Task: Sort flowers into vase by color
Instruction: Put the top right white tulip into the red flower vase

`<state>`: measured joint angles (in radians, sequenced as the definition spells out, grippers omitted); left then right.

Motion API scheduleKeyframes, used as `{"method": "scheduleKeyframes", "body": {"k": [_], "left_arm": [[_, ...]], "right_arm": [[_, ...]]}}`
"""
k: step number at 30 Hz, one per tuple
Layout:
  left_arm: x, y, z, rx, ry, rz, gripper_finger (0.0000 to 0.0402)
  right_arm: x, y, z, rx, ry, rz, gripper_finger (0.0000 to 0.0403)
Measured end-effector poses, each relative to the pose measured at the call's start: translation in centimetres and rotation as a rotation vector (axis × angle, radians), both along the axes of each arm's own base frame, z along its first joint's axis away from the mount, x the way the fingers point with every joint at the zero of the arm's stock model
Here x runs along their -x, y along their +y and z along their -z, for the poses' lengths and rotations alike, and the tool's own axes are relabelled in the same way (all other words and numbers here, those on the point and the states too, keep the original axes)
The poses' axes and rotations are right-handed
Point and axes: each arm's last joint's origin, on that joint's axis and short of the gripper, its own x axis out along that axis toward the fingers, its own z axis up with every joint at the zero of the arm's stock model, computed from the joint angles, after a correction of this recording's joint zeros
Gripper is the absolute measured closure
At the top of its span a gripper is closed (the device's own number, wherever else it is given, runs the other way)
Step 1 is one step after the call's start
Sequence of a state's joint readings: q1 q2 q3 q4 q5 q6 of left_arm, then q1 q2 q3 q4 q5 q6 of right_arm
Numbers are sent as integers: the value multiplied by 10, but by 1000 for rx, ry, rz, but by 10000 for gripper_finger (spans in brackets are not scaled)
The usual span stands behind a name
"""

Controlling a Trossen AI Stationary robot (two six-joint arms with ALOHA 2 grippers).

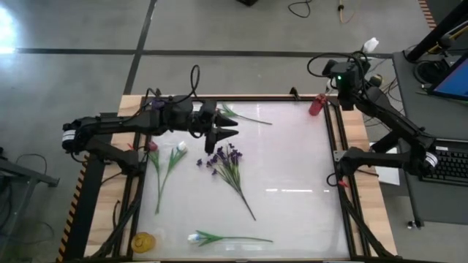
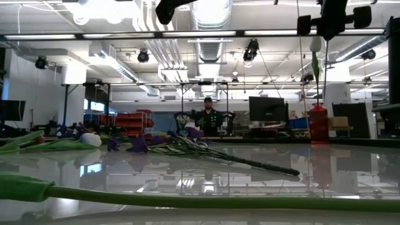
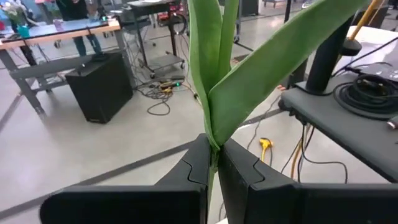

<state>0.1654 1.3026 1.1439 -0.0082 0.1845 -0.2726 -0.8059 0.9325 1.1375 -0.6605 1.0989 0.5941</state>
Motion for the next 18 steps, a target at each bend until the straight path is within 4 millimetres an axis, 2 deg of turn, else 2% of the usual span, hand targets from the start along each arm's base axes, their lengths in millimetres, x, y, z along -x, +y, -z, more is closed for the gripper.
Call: {"method": "scheduleKeyframes", "body": {"k": [7,18], "left_arm": [[-1,0,1,9,3,10,242],[0,0,1,10,10,9,242]], "right_arm": [[0,0,7,59,-56,2,390],[-2,-1,29,29,-49,9,390]]}}
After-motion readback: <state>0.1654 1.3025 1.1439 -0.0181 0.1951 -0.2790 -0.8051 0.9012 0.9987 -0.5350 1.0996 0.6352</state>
